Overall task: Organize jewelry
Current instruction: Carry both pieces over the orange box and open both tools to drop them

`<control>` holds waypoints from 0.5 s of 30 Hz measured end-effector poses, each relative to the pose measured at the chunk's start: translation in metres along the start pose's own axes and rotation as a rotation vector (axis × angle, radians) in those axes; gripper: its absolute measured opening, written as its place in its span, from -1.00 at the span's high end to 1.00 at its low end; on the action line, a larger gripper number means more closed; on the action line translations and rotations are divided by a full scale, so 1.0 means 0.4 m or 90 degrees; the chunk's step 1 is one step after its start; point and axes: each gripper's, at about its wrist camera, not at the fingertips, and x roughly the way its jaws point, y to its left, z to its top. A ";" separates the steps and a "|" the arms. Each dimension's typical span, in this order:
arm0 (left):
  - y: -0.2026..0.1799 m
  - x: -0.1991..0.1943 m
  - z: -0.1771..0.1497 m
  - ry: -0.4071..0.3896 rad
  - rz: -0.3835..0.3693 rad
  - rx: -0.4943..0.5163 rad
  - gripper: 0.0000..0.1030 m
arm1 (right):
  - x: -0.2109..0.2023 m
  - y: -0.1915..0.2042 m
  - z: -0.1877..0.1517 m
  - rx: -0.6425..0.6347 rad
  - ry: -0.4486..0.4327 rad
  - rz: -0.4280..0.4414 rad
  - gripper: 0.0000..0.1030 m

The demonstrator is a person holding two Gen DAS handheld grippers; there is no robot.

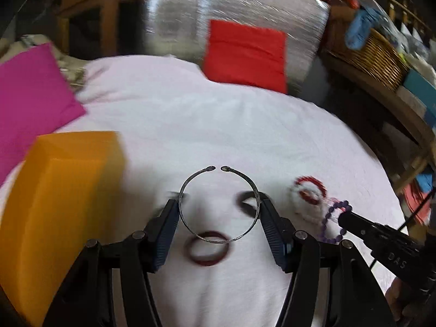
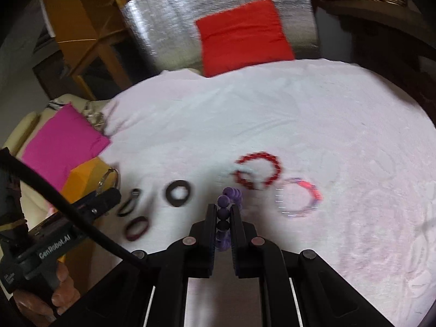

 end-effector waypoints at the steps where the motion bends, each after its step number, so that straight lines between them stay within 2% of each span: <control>1: 0.018 -0.024 0.000 -0.010 0.008 -0.010 -0.22 | -0.002 0.017 -0.001 -0.007 -0.004 0.012 0.80; 4: 0.092 -0.099 -0.003 -0.044 0.071 -0.043 -0.22 | -0.004 0.099 -0.003 -0.051 -0.021 0.060 0.80; 8: 0.209 -0.170 -0.027 -0.071 0.171 -0.085 -0.22 | 0.020 0.221 -0.010 -0.095 -0.008 0.141 0.80; 11: 0.306 -0.186 -0.050 -0.055 0.222 -0.127 -0.22 | 0.056 0.340 -0.016 -0.134 0.007 0.194 0.80; 15: 0.437 -0.169 -0.094 -0.008 0.305 -0.166 -0.22 | 0.125 0.488 -0.029 -0.157 0.047 0.261 0.80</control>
